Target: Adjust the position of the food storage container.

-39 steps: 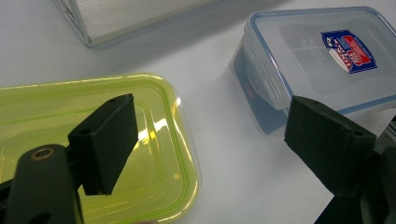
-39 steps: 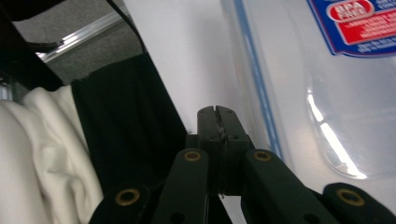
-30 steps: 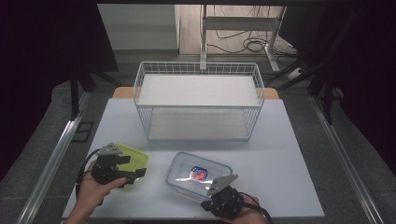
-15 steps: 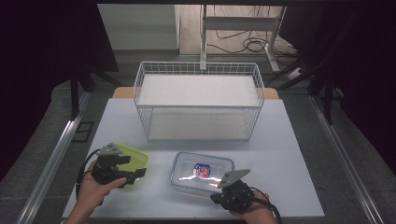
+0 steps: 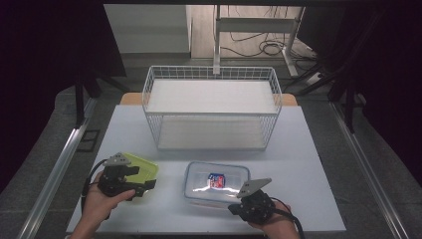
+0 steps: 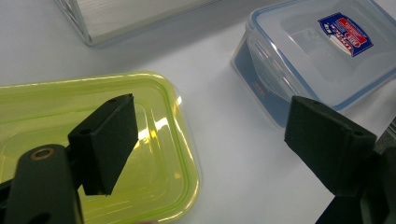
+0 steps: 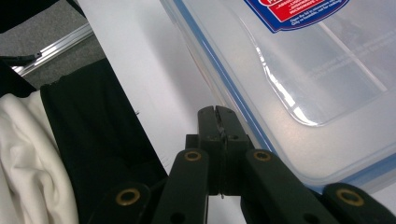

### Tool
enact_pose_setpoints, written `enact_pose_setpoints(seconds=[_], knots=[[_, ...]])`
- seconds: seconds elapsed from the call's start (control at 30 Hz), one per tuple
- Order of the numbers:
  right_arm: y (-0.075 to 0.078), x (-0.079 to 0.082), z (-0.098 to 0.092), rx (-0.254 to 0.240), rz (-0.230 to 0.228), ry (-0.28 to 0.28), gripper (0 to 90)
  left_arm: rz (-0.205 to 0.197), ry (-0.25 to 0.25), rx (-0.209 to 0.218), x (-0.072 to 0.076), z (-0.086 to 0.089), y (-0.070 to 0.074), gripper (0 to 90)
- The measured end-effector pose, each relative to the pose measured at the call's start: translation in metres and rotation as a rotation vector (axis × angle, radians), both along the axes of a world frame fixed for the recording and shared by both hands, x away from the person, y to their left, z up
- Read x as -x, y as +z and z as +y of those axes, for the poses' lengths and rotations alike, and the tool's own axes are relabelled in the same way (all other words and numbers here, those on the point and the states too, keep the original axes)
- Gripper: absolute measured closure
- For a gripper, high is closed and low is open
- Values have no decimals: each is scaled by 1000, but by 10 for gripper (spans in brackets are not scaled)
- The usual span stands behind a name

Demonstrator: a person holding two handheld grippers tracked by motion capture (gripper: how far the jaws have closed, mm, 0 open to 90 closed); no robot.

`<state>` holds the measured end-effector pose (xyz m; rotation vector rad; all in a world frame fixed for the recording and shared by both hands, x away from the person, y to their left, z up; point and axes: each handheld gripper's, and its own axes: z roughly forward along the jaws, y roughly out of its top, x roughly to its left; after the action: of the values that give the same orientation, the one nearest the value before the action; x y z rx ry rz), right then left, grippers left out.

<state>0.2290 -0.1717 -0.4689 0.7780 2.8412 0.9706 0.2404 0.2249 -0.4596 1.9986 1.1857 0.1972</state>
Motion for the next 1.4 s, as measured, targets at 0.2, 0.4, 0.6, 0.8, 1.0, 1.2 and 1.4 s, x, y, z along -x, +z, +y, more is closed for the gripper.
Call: enact_pose_setpoints(seconds=[0.2,0.4,0.6,0.8,1.0,1.2,1.4], knots=[[0,-3,-6,-4,-3,-15,895,1,-2,1,0,-1,0,174],[1,-7,-12,-21,2,-32,895,3,-4,0,0,-2,-1,174],[0,-8,-15,-27,-4,-37,895,3,-4,-1,0,-2,-1,174],[0,-8,-15,-27,0,-45,895,3,-6,-1,0,-2,-1,174],[0,-10,-16,-32,-1,-42,895,4,-6,1,-2,-3,-1,173],[-1,-9,-18,-39,-4,-50,895,7,-11,-4,-3,-5,-3,174],[4,-7,-20,-61,-9,-65,895,4,-22,-2,-3,-7,-3,173]])
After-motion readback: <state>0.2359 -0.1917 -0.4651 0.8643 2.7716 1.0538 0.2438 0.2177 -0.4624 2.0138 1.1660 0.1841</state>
